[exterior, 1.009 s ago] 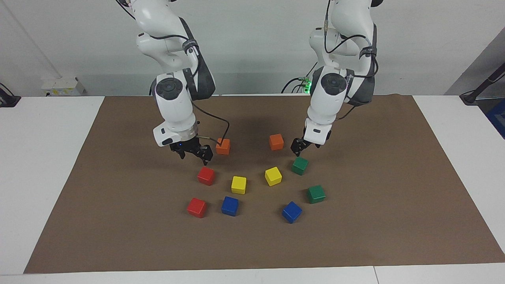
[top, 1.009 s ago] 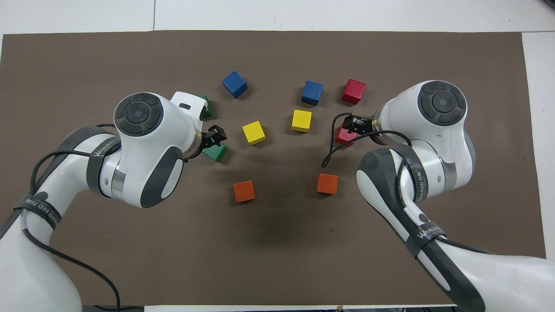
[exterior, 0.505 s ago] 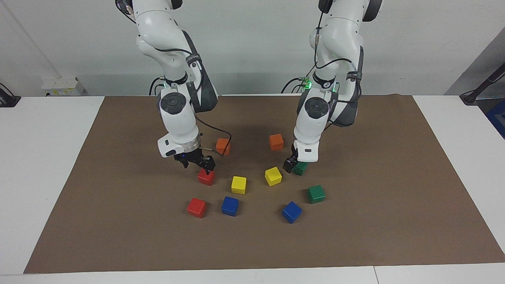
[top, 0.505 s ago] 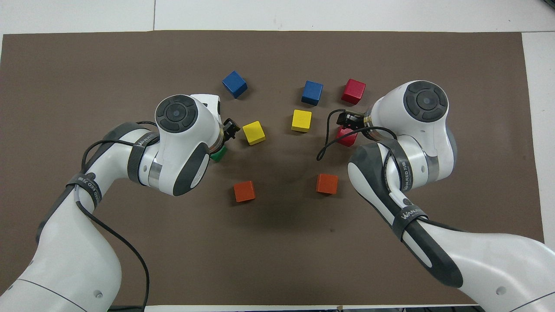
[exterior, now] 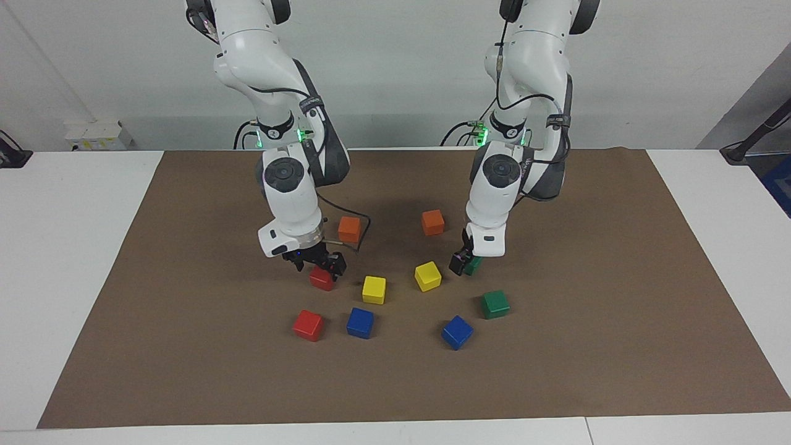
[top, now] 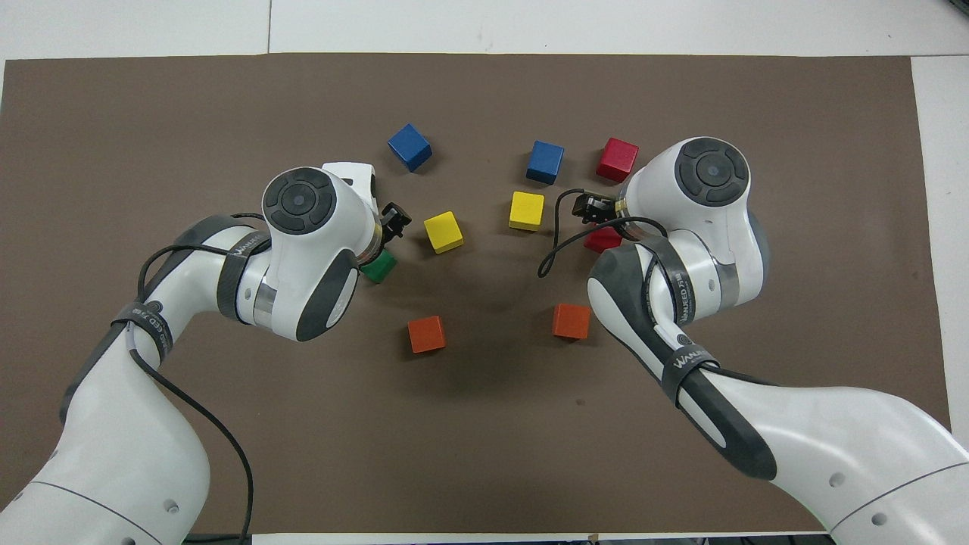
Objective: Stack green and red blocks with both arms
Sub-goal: 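Grasp the green cube with the left gripper while the right gripper grasps red, then carry the green cube with the left gripper while the right gripper carries red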
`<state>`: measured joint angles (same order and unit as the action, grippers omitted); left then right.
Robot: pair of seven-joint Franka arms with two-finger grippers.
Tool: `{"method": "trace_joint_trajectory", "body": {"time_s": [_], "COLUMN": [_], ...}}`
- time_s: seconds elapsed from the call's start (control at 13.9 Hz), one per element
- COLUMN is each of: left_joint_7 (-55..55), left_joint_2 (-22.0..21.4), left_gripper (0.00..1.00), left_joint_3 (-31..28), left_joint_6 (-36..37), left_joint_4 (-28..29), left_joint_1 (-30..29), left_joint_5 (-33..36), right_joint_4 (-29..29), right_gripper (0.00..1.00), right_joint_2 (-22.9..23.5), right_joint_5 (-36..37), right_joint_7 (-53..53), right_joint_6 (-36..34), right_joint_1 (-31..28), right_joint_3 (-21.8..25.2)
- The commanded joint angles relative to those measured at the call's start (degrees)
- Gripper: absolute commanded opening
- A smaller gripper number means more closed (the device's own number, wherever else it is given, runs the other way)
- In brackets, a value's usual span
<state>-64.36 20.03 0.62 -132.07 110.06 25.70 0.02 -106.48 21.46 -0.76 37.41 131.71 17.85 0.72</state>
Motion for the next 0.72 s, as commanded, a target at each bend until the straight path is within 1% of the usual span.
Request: {"method": "trace_joint_trajectory", "body": {"time_s": [0.0,0.14,0.22,0.29,0.36,0.43,0.5,0.58,0.65], "left_joint_7": [-0.9,-1.1,-1.2,-1.2,-1.1,-1.1,-0.7,0.7,5.2], "left_joint_2": [0.1,-0.1,-0.3,-0.3,-0.3,-0.3,-0.3,-0.5,-1.7], "left_gripper": [1.00,1.00,0.95,0.75,0.27,0.00,0.00,0.00,0.00], "left_joint_3": [0.2,0.2,0.1,0.1,0.1,0.1,-0.2,-0.5,-0.5], "left_joint_6": [-2.4,-2.9,-3.5,-4.2,-4.2,-3.6,-2.1,1.7,5.5], "left_joint_4": [1.6,2.9,3.8,4.2,4.0,3.8,3.3,1.9,1.4], "left_joint_1": [-0.4,-0.3,-0.3,-0.2,-0.3,-0.3,-0.3,-0.4,-1.2], "left_joint_5": [1.3,1.3,1.3,1.3,1.3,1.3,1.8,5.1,7.9], "right_joint_4": [0.8,0.8,0.6,0.3,0.1,-0.1,-0.1,-0.1,-0.2], "right_gripper": [1.00,1.00,1.00,0.96,0.95,0.95,0.95,0.86,0.65], "right_joint_2": [1.0,1.8,1.9,1.9,1.9,1.9,1.9,2.0,2.0], "right_joint_5": [0.2,0.2,0.2,0.2,0.2,0.2,0.2,0.2,0.2], "right_joint_7": [1.3,1.4,1.4,1.4,1.4,1.3,1.3,1.3,1.2], "right_joint_6": [1.1,1.3,1.3,1.4,1.3,1.2,1.2,1.2,1.1], "right_joint_1": [0.2,0.3,0.3,0.3,0.3,0.8,1.0,1.0,1.1], "right_joint_3": [0.1,0.1,0.1,0.1,0.1,0.1,0.1,0.1,0.1]}}
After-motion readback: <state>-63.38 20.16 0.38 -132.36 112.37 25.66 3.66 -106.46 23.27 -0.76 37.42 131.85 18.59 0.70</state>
